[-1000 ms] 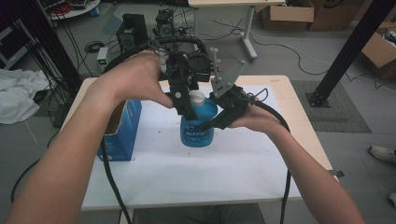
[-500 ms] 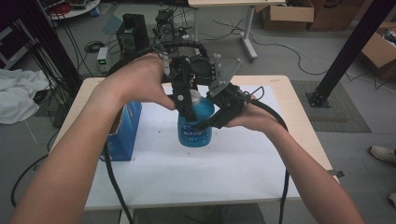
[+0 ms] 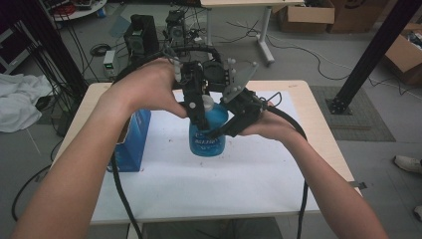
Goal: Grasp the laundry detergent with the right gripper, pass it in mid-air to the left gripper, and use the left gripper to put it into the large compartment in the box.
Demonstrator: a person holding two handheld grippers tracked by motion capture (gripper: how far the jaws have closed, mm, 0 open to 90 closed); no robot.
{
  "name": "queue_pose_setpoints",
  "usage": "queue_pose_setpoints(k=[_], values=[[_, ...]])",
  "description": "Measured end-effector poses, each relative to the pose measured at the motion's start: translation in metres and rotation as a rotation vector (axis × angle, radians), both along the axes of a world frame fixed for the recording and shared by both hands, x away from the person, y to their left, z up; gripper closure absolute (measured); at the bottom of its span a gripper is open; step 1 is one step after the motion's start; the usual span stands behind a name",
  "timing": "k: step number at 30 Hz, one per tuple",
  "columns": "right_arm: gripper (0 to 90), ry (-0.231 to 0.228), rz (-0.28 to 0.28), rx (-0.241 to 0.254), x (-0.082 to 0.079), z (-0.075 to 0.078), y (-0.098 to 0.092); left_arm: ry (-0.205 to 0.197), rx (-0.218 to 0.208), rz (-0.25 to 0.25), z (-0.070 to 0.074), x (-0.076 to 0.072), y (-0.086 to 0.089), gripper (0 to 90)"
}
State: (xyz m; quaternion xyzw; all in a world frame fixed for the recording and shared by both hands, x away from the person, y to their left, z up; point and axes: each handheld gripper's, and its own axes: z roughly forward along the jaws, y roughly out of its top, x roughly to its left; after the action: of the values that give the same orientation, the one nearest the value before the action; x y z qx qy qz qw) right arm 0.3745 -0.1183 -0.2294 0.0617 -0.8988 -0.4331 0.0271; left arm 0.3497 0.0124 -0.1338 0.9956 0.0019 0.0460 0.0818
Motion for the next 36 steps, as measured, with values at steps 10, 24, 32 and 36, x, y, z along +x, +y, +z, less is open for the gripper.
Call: queue_pose_setpoints(k=[10, 24, 32, 36], values=[[45.9, -0.006, -0.002, 0.003, 0.0012, -0.0011, 0.0001, 0.001, 0.002, -0.002, -0.001, 0.0007, -0.0007, 17.1], [45.9, -0.009, -0.009, 0.013, 0.0018, -0.0009, -0.001, 0.005, 0.008, -0.005, -0.0022, 0.0014, -0.0022, 20.7], [45.9, -0.001, -0.018, 0.002, 0.0007, -0.0007, -0.0014, -0.001, 0.008, -0.006, -0.0021, 0.0008, -0.003, 23.8], [45.9, -0.012, -0.017, 0.011, 0.0014, -0.0007, -0.0012, -0.007, 0.009, -0.006, -0.0021, 0.001, -0.0033, 25.7]])
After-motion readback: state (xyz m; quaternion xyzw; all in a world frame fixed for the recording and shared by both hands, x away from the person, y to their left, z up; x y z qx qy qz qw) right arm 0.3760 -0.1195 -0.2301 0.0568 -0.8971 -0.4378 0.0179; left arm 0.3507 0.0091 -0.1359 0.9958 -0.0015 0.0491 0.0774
